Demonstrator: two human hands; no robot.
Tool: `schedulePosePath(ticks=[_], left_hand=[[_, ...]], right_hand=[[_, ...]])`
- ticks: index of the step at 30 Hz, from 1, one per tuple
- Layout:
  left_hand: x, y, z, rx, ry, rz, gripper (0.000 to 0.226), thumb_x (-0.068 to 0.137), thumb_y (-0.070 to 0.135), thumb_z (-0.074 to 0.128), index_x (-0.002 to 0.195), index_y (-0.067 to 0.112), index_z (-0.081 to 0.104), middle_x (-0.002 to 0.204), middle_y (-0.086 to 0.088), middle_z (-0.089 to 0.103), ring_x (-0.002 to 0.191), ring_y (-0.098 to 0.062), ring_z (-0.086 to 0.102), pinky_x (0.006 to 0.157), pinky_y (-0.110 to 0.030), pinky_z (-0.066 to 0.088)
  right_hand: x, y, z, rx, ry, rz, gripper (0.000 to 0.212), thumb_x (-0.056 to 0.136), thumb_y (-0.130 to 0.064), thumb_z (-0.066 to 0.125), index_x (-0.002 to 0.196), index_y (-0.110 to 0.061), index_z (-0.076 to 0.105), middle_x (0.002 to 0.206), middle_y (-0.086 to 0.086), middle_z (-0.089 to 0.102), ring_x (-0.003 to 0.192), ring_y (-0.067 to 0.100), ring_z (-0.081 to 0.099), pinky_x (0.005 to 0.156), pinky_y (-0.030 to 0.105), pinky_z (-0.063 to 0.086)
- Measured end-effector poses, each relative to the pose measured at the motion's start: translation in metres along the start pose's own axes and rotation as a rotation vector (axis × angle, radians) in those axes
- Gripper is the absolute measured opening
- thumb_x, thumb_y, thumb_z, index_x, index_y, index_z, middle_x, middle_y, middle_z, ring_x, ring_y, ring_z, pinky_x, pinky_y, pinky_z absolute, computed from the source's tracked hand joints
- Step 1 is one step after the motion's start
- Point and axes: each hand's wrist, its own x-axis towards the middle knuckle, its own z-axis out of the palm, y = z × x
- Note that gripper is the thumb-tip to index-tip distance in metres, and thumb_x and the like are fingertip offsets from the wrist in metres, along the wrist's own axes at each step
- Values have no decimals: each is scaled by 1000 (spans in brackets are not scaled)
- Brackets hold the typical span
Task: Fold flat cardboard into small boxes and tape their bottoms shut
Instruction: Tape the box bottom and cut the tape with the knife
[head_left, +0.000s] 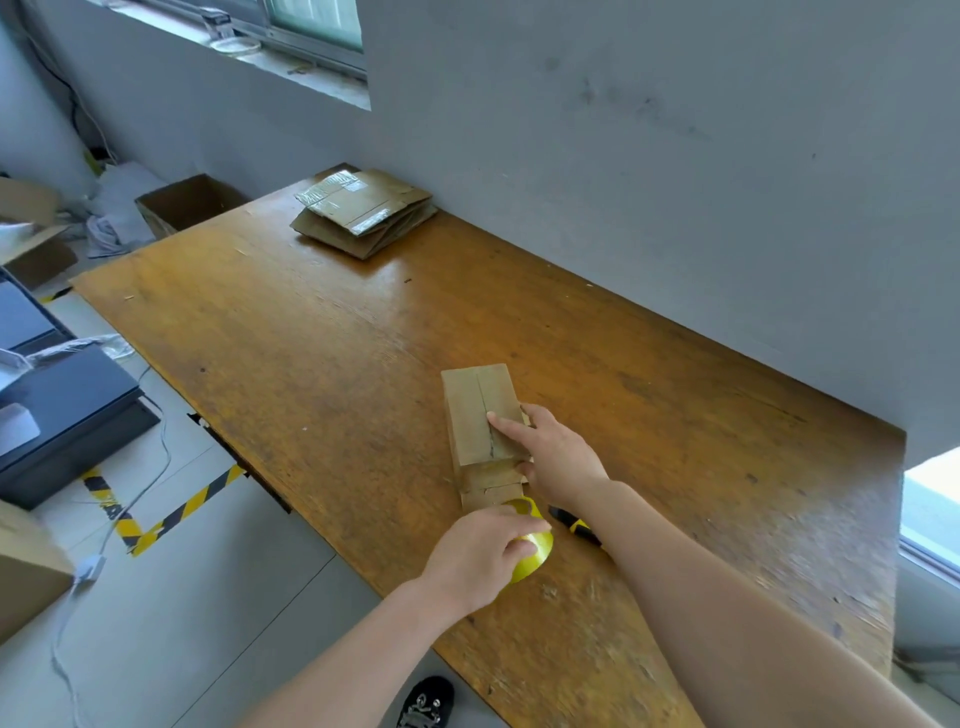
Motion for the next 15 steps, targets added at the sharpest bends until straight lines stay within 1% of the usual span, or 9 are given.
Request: schedulePosePath(ticks=[2, 3, 4, 5, 8, 11, 12, 13, 15], left_hand=[[-3, 1, 8, 196, -69, 122, 37, 100, 22, 46, 137, 22, 52, 112, -5, 62, 103, -23, 57, 75, -33, 44], [-5, 0, 13, 277, -112, 166, 38, 100, 21, 46, 138, 21, 51, 104, -6, 61, 93, -26, 58, 64, -35, 41], [-7, -1, 17, 341, -157, 198, 38, 100, 19, 46, 138, 20, 50, 99, -8, 59, 87, -28, 58, 58, -36, 37], [-10, -2, 22, 389, -198, 226, 38, 100, 18, 46, 138, 20, 50, 97, -8, 58, 85, -28, 57, 56, -36, 34], [-16, -7, 32, 478, -278, 283, 43, 100, 12, 45, 142, 20, 45, 98, -8, 58, 86, -27, 54, 55, -35, 35], [-18, -12, 37, 553, -303, 317, 51, 99, 7, 43, 147, 22, 36, 99, -8, 56, 85, -26, 51, 60, -35, 33], [-18, -12, 39, 569, -301, 323, 57, 99, 5, 43, 150, 24, 28, 98, -7, 54, 84, -26, 50, 63, -35, 32], [-17, -11, 40, 577, -295, 327, 68, 97, 3, 45, 153, 28, 14, 95, -5, 51, 82, -25, 48, 65, -34, 32], [-13, -9, 43, 591, -297, 324, 90, 94, 2, 50, 149, 36, -13, 93, -3, 49, 78, -23, 46, 70, -34, 33]], right_hand=[[-2, 0, 1, 19, 8, -3, 74, 94, -13, 56, 147, -50, 21, 155, -2, 27, 128, 25, 45, 93, 37, 49], [-3, 0, 1, 25, 13, -6, 73, 94, -13, 56, 147, -50, 22, 154, -3, 29, 126, 25, 46, 92, 37, 49], [-4, 0, 1, 27, 16, -8, 73, 94, -12, 56, 147, -50, 23, 153, -3, 29, 125, 25, 47, 91, 38, 49], [-5, 1, 0, 26, 14, -8, 73, 94, -12, 55, 147, -50, 23, 153, -4, 29, 126, 25, 47, 91, 39, 49], [-8, 1, -1, 14, 5, -1, 75, 94, -11, 56, 146, -52, 21, 155, -4, 26, 126, 25, 47, 92, 39, 50], [-10, 1, -1, 7, 6, 1, 77, 94, -10, 55, 146, -53, 19, 156, -4, 26, 123, 25, 49, 88, 38, 51], [-11, 1, -1, 10, 6, -1, 77, 94, -10, 55, 146, -53, 19, 156, -4, 26, 123, 25, 49, 87, 38, 52], [-12, 1, 0, 13, 8, -4, 77, 94, -10, 55, 146, -53, 19, 156, -4, 26, 123, 25, 49, 87, 38, 52], [-13, 1, -1, 18, 13, -5, 76, 95, -10, 54, 146, -53, 19, 155, -5, 26, 121, 25, 50, 85, 38, 53]])
